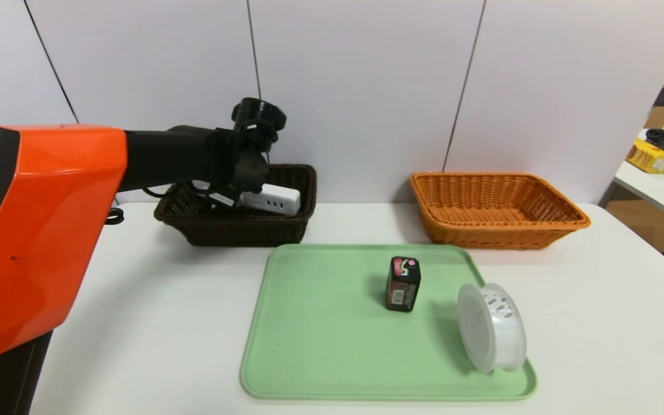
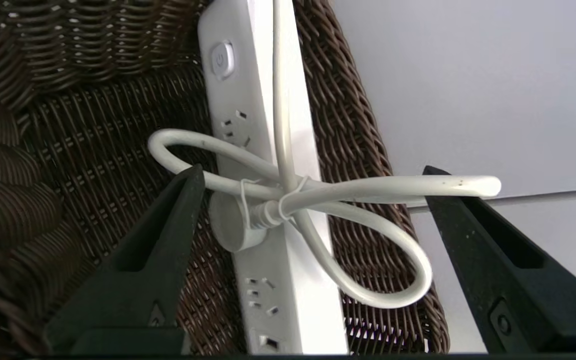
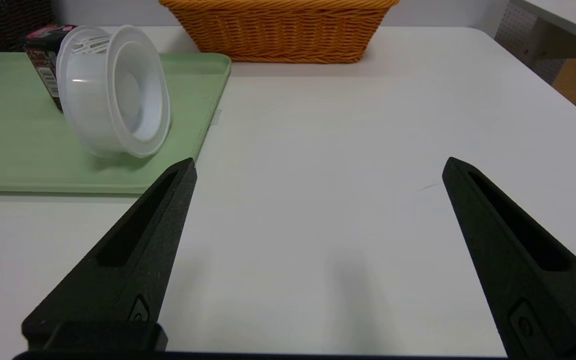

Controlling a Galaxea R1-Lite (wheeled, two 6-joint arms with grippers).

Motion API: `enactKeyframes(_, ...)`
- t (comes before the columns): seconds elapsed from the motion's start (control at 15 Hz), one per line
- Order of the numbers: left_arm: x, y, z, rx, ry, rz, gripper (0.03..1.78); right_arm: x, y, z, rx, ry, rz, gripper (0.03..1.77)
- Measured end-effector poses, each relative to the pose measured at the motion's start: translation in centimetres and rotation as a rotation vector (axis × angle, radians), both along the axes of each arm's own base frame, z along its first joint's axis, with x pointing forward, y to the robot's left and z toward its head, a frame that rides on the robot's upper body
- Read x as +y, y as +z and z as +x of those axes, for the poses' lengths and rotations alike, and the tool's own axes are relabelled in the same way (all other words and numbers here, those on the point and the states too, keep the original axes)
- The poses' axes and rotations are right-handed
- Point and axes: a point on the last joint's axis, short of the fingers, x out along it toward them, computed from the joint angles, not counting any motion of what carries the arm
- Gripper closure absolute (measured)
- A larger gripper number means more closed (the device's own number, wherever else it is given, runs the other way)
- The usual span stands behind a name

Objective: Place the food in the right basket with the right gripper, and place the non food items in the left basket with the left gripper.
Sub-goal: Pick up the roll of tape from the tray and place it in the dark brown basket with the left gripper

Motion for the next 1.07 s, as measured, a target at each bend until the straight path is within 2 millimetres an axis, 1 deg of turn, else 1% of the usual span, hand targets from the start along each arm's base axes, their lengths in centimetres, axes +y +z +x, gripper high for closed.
enactKeyframes(0.2,0.4,0.3,-0.8,0.064,-0.008,0.038,0.21,0.0,0.0,0.0,0.0,0.0,0.0,0.1)
enactKeyframes(0.33,0.6,0.5,-1.5,0.132,-0.032,0.093,0.19,0.0,0.0,0.0,0.0,0.0,0.0,0.1)
enactKeyframes(0.53,0.8,1.3,-2.0,0.193,-0.114,0.189,0.17,0.0,0.0,0.0,0.0,0.0,0.0,0.1)
enactKeyframes(0.8,0.9,2.1,-2.4,0.247,-0.221,0.3,0.15,0.0,0.0,0.0,-0.001,0.0,0.0,0.1)
enactKeyframes(1.07,0.9,2.9,-2.8,0.259,-0.257,0.354,0.14,0.0,0.0,0.0,0.0,0.0,0.0,0.1)
